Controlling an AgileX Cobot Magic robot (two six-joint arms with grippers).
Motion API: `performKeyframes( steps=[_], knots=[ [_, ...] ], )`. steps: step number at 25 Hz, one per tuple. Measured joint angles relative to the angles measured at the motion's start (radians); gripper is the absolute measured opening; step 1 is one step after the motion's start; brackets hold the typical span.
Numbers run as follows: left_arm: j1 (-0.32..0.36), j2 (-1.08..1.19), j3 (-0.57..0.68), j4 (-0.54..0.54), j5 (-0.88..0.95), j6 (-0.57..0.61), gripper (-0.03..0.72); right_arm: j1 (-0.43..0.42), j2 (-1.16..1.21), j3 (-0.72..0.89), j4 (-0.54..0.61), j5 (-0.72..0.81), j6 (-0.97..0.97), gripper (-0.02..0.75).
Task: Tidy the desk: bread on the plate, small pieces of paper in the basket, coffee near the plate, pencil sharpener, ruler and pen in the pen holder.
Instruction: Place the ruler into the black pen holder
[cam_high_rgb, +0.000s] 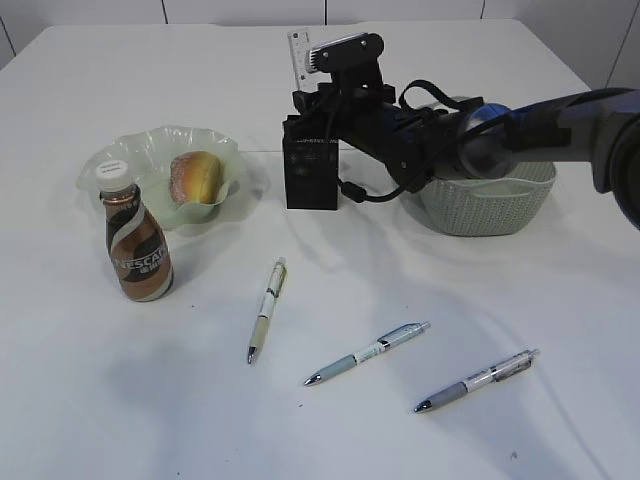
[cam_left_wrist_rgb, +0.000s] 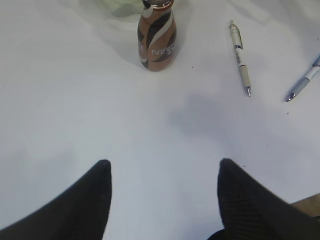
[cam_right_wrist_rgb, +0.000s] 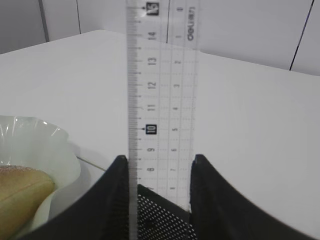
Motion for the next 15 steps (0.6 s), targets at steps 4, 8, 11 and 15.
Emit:
performKeyframes(
  steps=[4, 8, 11, 15],
  knots=[
    [0.000, 0.000, 0.000, -0.006, 0.000, 0.000, 0.466, 0.000, 0.000, 0.000, 0.000, 0.004, 0.002, 0.312],
    [0.000, 0.000, 0.000, -0.012, 0.000, 0.000, 0.466, 0.000, 0.000, 0.000, 0.000, 0.010, 0.002, 0.347],
    [0.000, 0.000, 0.000, -0.014, 0.000, 0.000, 0.466, 0.000, 0.000, 0.000, 0.000, 0.010, 0.002, 0.372],
    [0.000, 0.000, 0.000, -0.015, 0.000, 0.000, 0.466, 0.000, 0.000, 0.000, 0.000, 0.013, 0.002, 0.376]
  ],
)
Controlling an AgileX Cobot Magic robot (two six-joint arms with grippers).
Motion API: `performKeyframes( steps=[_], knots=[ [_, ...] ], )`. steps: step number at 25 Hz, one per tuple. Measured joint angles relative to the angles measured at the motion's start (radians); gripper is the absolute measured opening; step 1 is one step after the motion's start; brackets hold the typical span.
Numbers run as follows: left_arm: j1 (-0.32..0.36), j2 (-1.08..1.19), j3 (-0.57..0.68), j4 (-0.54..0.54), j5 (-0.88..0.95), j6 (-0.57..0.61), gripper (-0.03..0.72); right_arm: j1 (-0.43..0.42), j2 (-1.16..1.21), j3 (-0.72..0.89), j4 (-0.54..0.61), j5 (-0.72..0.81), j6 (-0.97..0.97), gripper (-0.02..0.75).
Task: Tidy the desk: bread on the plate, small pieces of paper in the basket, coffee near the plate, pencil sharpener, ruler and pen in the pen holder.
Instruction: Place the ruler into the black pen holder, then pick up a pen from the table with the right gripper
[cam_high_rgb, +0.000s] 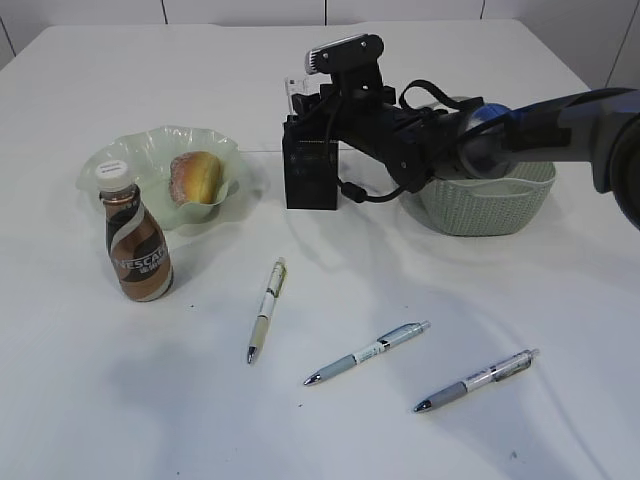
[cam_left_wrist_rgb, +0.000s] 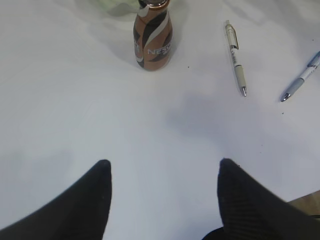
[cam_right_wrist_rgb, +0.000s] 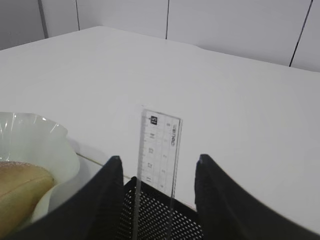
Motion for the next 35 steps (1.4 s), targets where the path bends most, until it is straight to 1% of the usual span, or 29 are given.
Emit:
performKeyframes(
  steps=[7, 10, 14, 18, 19, 20, 22, 23, 24, 26, 27, 30, 32, 33, 35],
  knots=[
    [0.000, 0.000, 0.000, 0.000, 0.000, 0.000, 0.466, 0.000, -0.002, 0.000, 0.000, 0.046, 0.000, 0.376],
    [0.000, 0.000, 0.000, 0.000, 0.000, 0.000, 0.466, 0.000, -0.039, 0.000, 0.000, 0.122, 0.000, 0.375],
    [0.000, 0.000, 0.000, 0.000, 0.000, 0.000, 0.466, 0.000, -0.088, 0.000, 0.000, 0.172, 0.000, 0.375],
    [0.000, 0.000, 0.000, 0.000, 0.000, 0.000, 0.466, 0.000, -0.162, -0.001, 0.002, 0.294, 0.011, 0.375],
    [0.000, 0.000, 0.000, 0.000, 0.000, 0.000, 0.466, 0.000, -0.162, -0.001, 0.002, 0.294, 0.011, 0.375],
    [0.000, 0.000, 0.000, 0.000, 0.000, 0.000, 0.466, 0.000, -0.192, -0.001, 0.002, 0.355, 0.028, 0.375],
    [0.000, 0.000, 0.000, 0.000, 0.000, 0.000, 0.466, 0.000, -0.192, -0.001, 0.002, 0.355, 0.028, 0.375],
    [0.000, 0.000, 0.000, 0.000, 0.000, 0.000, 0.466, 0.000, -0.246, -0.001, 0.009, 0.484, 0.054, 0.374],
    [0.000, 0.000, 0.000, 0.000, 0.000, 0.000, 0.466, 0.000, -0.256, -0.001, 0.015, 0.514, 0.059, 0.374],
    [0.000, 0.000, 0.000, 0.000, 0.000, 0.000, 0.466, 0.000, -0.292, -0.002, 0.041, 0.629, 0.070, 0.374],
    [0.000, 0.000, 0.000, 0.000, 0.000, 0.000, 0.466, 0.000, -0.295, -0.002, 0.041, 0.638, 0.070, 0.374],
    [0.000, 0.000, 0.000, 0.000, 0.002, 0.000, 0.466, 0.000, -0.346, -0.026, 0.088, 0.862, 0.074, 0.374],
    [0.000, 0.000, 0.000, 0.000, 0.004, 0.000, 0.466, 0.000, -0.347, -0.031, 0.088, 0.883, 0.075, 0.374],
    [0.000, 0.000, 0.000, 0.000, 0.008, 0.000, 0.466, 0.000, -0.367, -0.055, 0.105, 1.016, 0.075, 0.374],
    [0.000, 0.000, 0.000, 0.000, 0.016, 0.000, 0.466, 0.000, -0.381, -0.077, 0.121, 1.126, 0.077, 0.374]
  ],
)
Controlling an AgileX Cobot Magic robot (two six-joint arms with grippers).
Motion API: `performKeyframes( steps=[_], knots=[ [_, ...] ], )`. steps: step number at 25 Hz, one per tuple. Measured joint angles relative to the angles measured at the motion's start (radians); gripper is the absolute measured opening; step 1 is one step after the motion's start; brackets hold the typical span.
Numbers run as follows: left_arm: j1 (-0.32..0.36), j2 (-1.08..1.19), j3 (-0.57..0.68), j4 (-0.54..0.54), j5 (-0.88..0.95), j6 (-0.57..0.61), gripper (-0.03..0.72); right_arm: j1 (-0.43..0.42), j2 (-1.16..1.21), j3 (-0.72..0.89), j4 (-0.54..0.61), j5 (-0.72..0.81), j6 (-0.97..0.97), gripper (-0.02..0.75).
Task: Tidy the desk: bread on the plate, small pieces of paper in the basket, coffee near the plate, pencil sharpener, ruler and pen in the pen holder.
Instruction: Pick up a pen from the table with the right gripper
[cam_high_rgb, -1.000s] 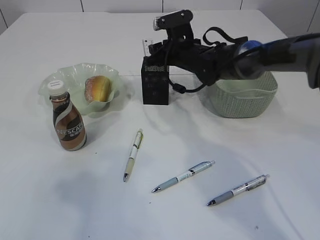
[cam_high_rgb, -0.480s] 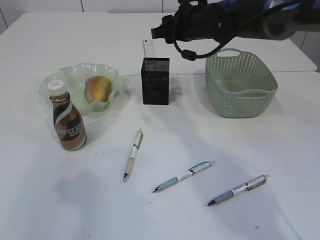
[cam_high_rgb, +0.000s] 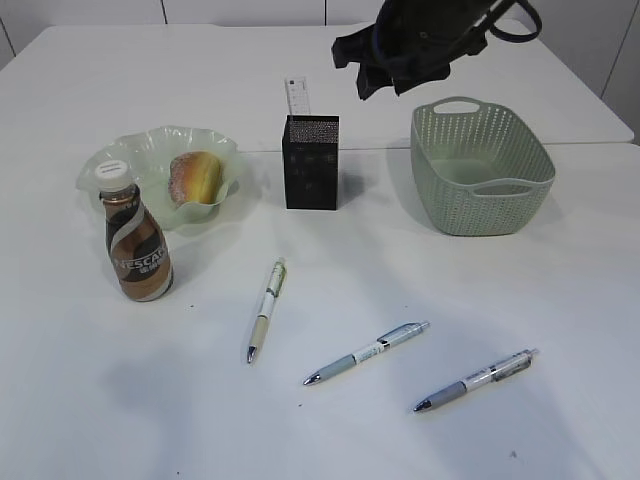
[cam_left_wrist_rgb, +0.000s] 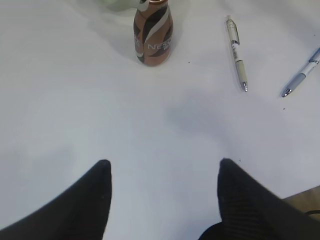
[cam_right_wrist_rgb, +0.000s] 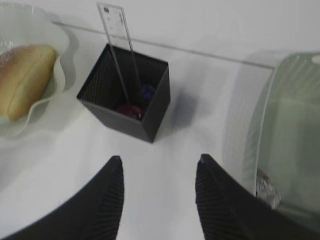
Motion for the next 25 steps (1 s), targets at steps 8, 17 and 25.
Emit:
performKeyframes(
  steps=[8, 17, 25],
  knots=[
    [0.000, 0.000, 0.000, 0.000, 0.078, 0.000, 0.466, 0.000, -0.017, -0.149, 0.116, 0.448, 0.001, 0.373],
    [0.000, 0.000, 0.000, 0.000, 0.131, -0.001, 0.466, 0.000, -0.017, -0.156, 0.249, 0.503, 0.033, 0.372],
    [0.000, 0.000, 0.000, 0.000, 0.188, -0.001, 0.466, 0.000, -0.022, -0.156, 0.271, 0.505, 0.064, 0.372]
  ],
)
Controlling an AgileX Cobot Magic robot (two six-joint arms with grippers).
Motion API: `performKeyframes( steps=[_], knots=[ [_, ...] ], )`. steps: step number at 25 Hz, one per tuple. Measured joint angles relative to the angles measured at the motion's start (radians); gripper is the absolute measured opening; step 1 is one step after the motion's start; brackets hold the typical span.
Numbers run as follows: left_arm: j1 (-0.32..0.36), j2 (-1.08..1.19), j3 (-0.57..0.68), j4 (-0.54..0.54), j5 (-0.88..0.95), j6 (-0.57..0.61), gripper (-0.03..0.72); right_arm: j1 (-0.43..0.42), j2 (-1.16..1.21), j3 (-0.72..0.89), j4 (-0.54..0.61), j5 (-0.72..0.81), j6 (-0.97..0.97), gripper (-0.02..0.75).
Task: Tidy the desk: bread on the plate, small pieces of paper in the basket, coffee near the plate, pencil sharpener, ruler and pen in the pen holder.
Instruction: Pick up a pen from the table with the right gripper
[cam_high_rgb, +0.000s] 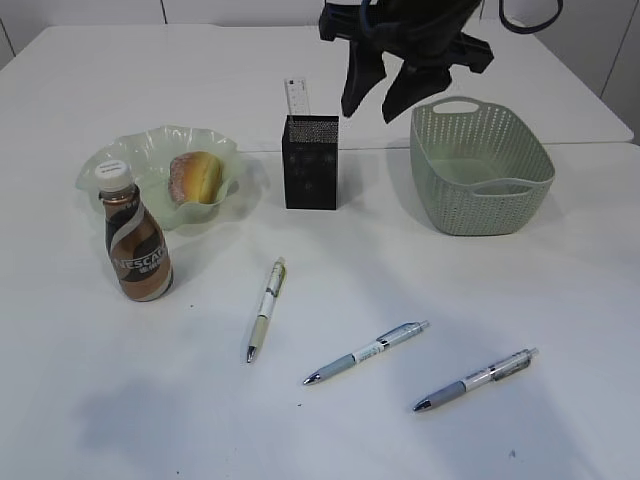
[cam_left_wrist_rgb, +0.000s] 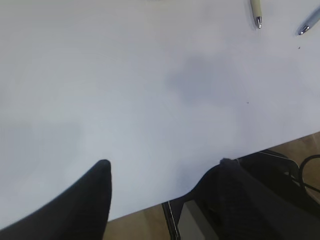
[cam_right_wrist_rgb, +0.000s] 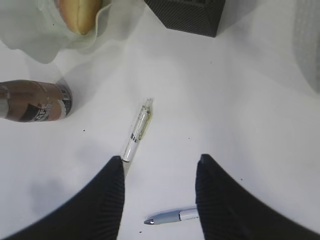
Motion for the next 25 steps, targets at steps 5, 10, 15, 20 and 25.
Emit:
performKeyframes(
  steps=[5, 10, 15, 20, 25],
  knots=[
    [0.000, 0.000, 0.000, 0.000, 0.007, 0.000, 0.466, 0.000, -0.036, 0.000, 0.000, 0.004, 0.006, 0.372],
    [0.000, 0.000, 0.000, 0.000, 0.009, 0.000, 0.466, 0.000, -0.073, 0.000, 0.000, 0.004, 0.009, 0.371],
    [0.000, 0.000, 0.000, 0.001, 0.011, 0.000, 0.466, 0.000, -0.176, 0.133, -0.062, 0.004, 0.069, 0.371],
    [0.000, 0.000, 0.000, 0.001, 0.011, 0.000, 0.466, 0.000, -0.259, 0.286, -0.082, 0.004, 0.155, 0.371],
    [0.000, 0.000, 0.000, 0.001, 0.018, 0.000, 0.466, 0.000, -0.322, 0.453, -0.083, 0.004, 0.283, 0.371]
  ],
)
